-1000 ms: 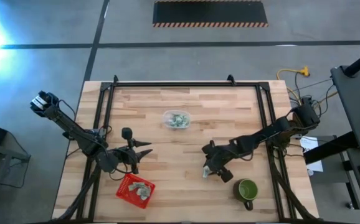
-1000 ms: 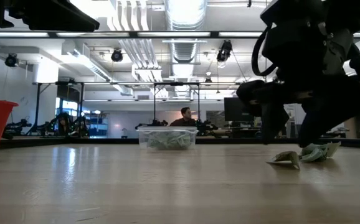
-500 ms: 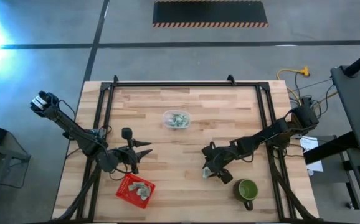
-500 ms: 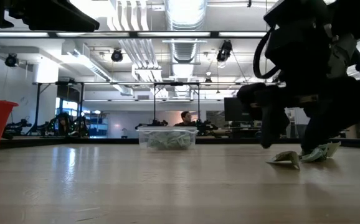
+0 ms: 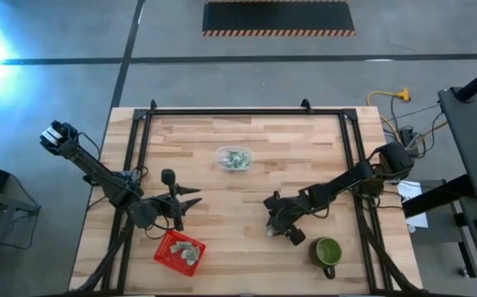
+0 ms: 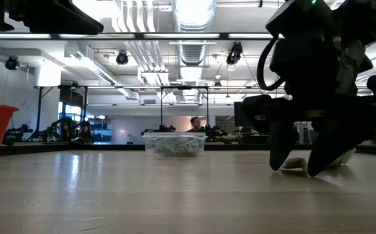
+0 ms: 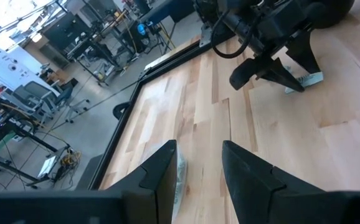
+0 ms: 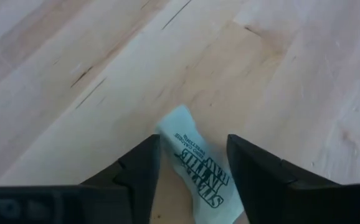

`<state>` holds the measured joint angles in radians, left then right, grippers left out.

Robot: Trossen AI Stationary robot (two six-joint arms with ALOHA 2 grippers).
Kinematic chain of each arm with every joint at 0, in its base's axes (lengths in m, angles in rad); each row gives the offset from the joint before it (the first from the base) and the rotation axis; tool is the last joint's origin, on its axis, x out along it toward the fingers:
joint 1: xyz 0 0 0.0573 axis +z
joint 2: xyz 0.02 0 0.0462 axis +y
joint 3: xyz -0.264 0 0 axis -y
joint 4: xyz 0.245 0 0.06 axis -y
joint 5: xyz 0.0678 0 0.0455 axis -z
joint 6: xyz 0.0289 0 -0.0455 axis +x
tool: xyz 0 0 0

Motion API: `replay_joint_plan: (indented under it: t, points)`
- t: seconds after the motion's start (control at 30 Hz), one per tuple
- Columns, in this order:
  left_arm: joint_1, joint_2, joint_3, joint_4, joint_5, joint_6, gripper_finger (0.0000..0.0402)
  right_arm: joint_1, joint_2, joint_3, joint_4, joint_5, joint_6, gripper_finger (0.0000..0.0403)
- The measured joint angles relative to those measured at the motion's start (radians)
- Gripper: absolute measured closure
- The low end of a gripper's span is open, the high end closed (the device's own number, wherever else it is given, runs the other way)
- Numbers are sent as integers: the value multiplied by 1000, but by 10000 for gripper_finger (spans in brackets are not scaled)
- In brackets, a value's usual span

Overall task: Pick and place items into bin
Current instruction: Put the stevia packet into the transparent bin

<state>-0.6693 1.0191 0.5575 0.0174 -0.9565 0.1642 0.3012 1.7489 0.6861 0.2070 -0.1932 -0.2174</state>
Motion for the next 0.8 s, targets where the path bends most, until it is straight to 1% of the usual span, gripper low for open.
replay_joint_plan:
  t: [0.3, 0.43, 0.67, 0.73, 0.8]
  points:
    - [0, 0, 0, 1, 0, 0, 291, 0, 0, 0, -1, 3, -50, 348]
    - [0, 0, 0, 1, 0, 0, 291, 0, -4, 10, -2, 3, -58, 385]
    - [0, 0, 0, 1, 0, 0, 291, -15, -22, 51, -2, 15, -137, 394]
    - [0, 0, 0, 1, 0, 0, 291, -33, -26, 70, -2, 52, -178, 394]
    - [0, 0, 0, 1, 0, 0, 291, -60, -27, 92, 0, 123, -222, 394]
